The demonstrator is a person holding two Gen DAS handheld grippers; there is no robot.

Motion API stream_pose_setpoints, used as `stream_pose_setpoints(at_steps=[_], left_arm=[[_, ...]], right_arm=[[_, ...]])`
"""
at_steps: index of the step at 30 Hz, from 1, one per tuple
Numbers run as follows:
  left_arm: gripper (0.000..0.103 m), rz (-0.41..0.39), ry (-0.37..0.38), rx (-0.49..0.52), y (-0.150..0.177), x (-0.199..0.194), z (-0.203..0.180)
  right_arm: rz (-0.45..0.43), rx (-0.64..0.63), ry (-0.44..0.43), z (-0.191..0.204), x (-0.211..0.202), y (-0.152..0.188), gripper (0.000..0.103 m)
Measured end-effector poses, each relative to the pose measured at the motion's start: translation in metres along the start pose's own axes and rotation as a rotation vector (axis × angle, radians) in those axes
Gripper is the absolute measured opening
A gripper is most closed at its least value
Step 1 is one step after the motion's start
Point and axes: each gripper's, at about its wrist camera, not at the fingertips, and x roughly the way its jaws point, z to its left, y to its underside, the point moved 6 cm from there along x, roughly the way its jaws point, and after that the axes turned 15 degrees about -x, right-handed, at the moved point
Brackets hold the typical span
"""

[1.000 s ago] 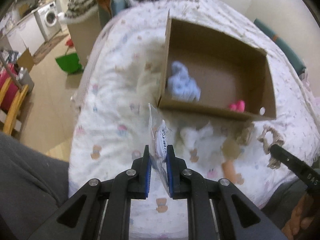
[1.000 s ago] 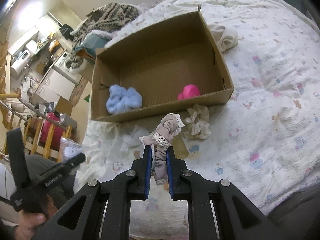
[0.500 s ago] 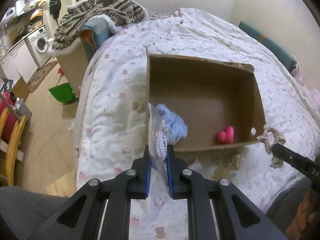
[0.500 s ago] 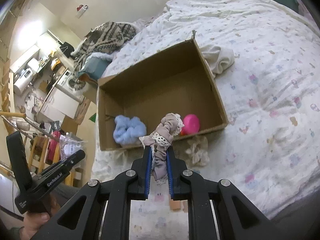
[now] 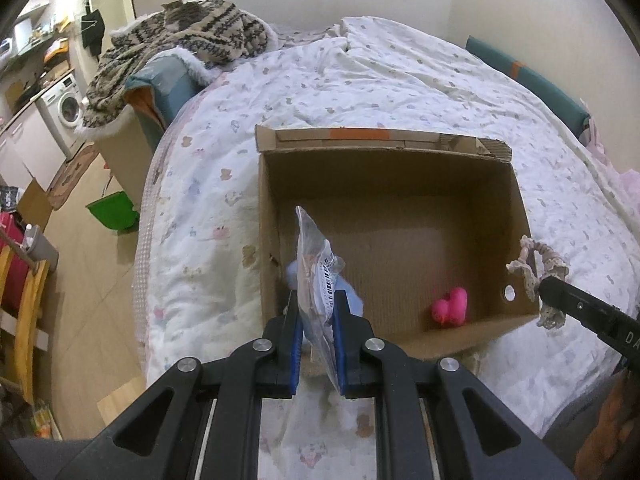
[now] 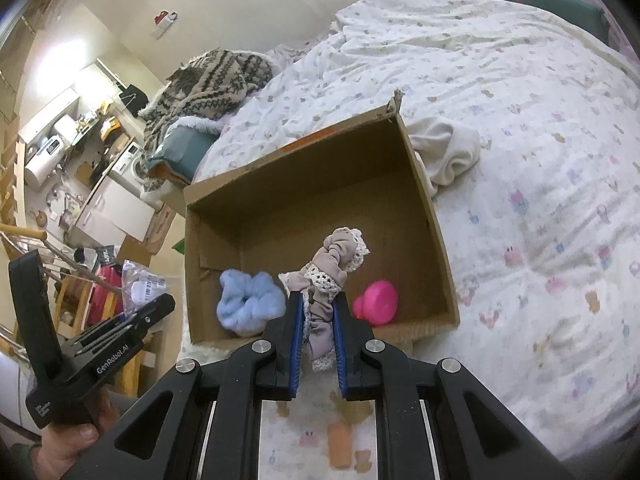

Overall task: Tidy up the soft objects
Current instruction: 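Carry the lace scrunchie and plastic bag over the cardboard box with both tools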

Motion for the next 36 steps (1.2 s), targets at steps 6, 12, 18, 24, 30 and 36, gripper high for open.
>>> stream_pose_setpoints(at_steps=[6,12,18,24,30,36], left_arm=[[0.013,0.003,-0.003,0.017,-0.008,0.018,-0.009],[0.013,0.027,-0.024,0.014,-0.008,0.044,-0.011],[0.012,0.046,-0.031,-0.008,-0.008,0.065,-0.006],[0.013,0.062,0.012,-0.028,-0.006,0.076,-0.009],[0.013,0.071,0.037,0.013,0.002,0.084,-0.020],[0.013,0.062,0.033,0.027,0.003,0.085,-0.021]], right_arm=[[0.002,-0.019,0.013,-0.005,0.014,-0.015,0.016],[0.011,-0.019,0.026,-0.013,0.029,-0.022,0.016],[0.017,-0.001,0.022,-0.020,0.041,-0.021,0.016],[0.034,0.003,0.025,-0.024,0.052,-0.017,0.016],[0.054,-0.009,0.053,-0.026,0.057,-0.012,0.016],[0.059,-0.024,0.053,-0.026,0.058,-0.011,0.016]])
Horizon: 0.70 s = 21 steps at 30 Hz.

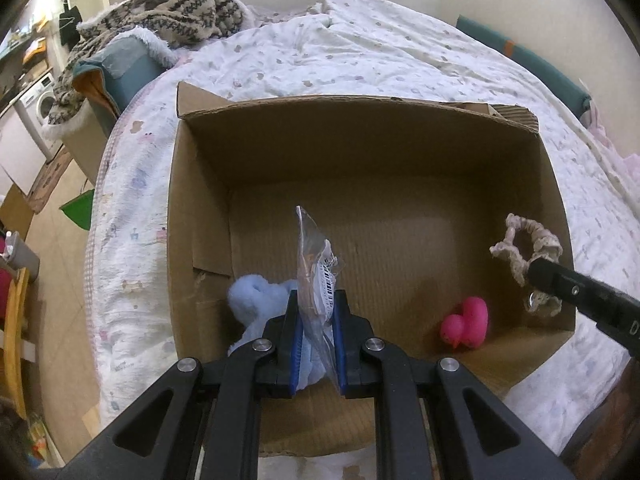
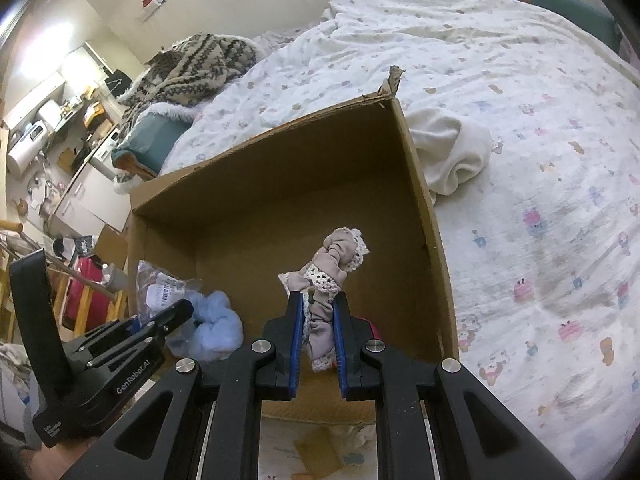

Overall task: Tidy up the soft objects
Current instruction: 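Carry the lace scrunchie and plastic bag over the cardboard box with both tools, then open both tools to drop the bag and lace scrunchie into the box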

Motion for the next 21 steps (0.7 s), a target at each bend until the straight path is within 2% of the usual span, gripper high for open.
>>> stream_pose_setpoints(at_steps=[4,16,21], left_arm=[[0.012,0.023,0.017,-0.026,0.002,0.003,0.001],[0.013,0.034,0.005,-0.010,0.002,0.008,-0.002],[0.017,0.031,0.013,-0.010,0.002,0.006,-0.003]], right_arm=[[0.019,-0.005,-0.001,0.002,0.006,0.001,0.016],[0.034,-0.010,0.021,0.000,0.012,0.003,0.016],[0.038,-0.008,0.022,0.000,0.012,0.003,0.016]])
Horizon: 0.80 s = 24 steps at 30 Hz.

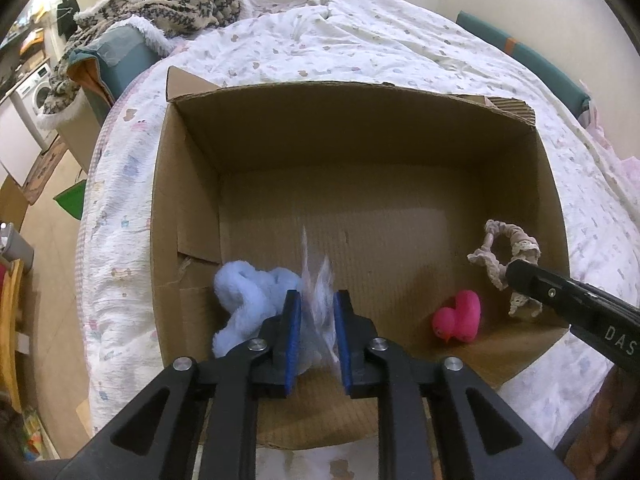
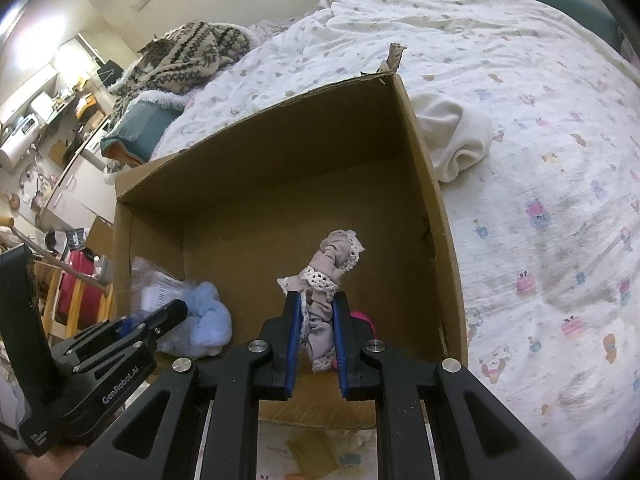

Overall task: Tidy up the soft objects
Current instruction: 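Open both tools to drop the bag and lace scrunchie into the box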

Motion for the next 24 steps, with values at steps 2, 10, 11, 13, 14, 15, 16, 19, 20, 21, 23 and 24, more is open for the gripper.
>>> stream_pose_setpoints(at_steps=[2,10,11,13,14,15,16,19,20,21,23,24], left_arm=[[0.022,-0.006,0.000,0.005,0.001,-0.002,-0.002],[0.056,-0.035,0.013,0.006,0.001,-0.009,-0.004],[0.059,-0.038,0.013,0.004,0.001,-0.010,-0.004],[0.060,-0.044,0.011,0.002,0.001,-0.012,-0.005],[0.060,-0.047,0.013,0.002,0.000,-0.012,-0.005],[0.060,-0.047,0.013,0.002,0.000,-0.012,-0.005],[0.060,-0.048,0.013,0.003,0.001,-0.013,-0.006],[0.060,-0.050,0.012,0.009,0.001,-0.013,-0.007],[0.060,-0.051,0.011,0.011,0.002,-0.014,-0.007],[0.060,-0.051,0.010,0.011,0.003,-0.013,-0.007],[0.060,-0.048,0.009,0.009,0.003,-0.013,-0.008],[0.060,-0.046,0.009,0.007,0.003,-0.013,-0.008]], right_arm=[[0.002,-0.001,-0.003,0.000,0.001,0.000,0.016],[0.005,-0.004,-0.018,0.002,0.003,0.001,0.017],[0.004,-0.002,-0.021,0.002,0.003,0.000,0.018],[0.004,0.005,-0.026,0.001,0.003,0.000,0.026],[0.003,0.009,-0.031,0.000,0.003,0.000,0.029],[0.000,0.015,-0.034,0.000,0.003,0.000,0.039],[-0.004,0.020,-0.035,-0.001,0.002,0.000,0.058],[-0.029,0.026,-0.023,-0.002,-0.002,-0.002,0.069],[-0.028,0.024,-0.020,-0.003,-0.002,-0.003,0.069],[-0.027,0.025,-0.018,-0.003,-0.002,-0.003,0.069],[-0.022,0.037,-0.019,-0.005,-0.001,-0.002,0.069],[-0.019,0.040,-0.020,-0.006,0.000,-0.002,0.069]])
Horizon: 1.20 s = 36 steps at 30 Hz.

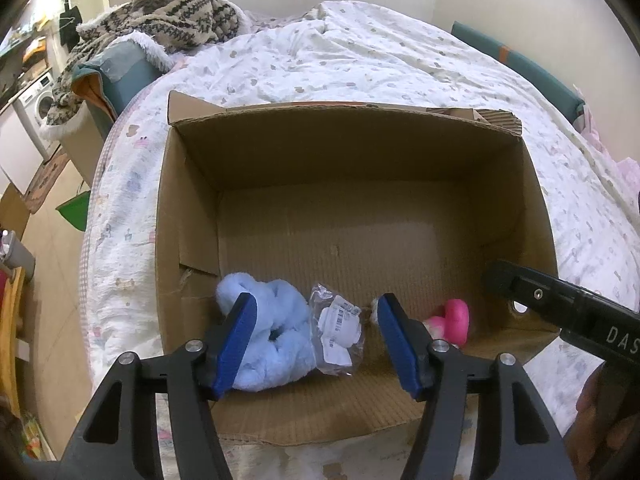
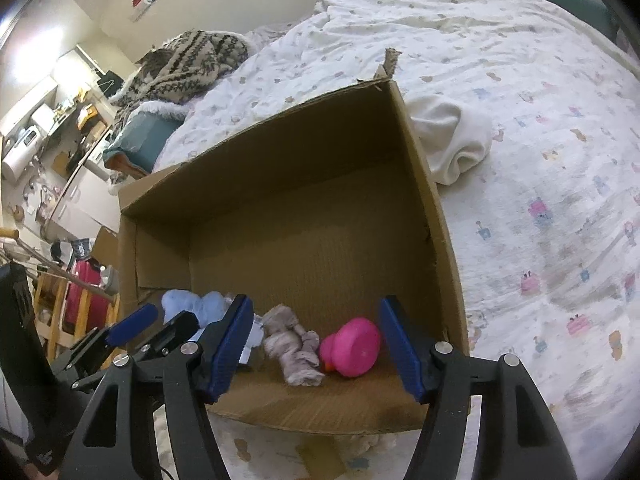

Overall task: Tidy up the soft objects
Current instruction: 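Open both tools to drop the bag and lace scrunchie into the box, then withdraw both tools from the box toward the remaining items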

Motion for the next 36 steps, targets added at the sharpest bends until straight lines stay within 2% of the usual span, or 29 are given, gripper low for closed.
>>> stream_pose_setpoints(at_steps=[10,14,22,36], left_arm=[[0.060,-0.007,-0.002,-0.026,0.001,-0.010,0.009],[0.060,0.006,0.010,-0.070,0.007,-0.020,0.015],[0.060,-0.013,-0.008,-0.086,0.015,-0.045,0.029],[0.060,0.019,-0.014,-0.097,0.054,-0.070,0.048]], right_arm=[[-0.020,0.009,0.006,0.002,-0.008,-0.002,0.069],[-0.022,0.015,0.007,0.004,-0.013,0.001,0.069],[-0.033,-0.013,0.003,0.015,-0.036,0.015,0.069],[-0.018,0.003,0.007,0.021,-0.062,0.055,0.069]])
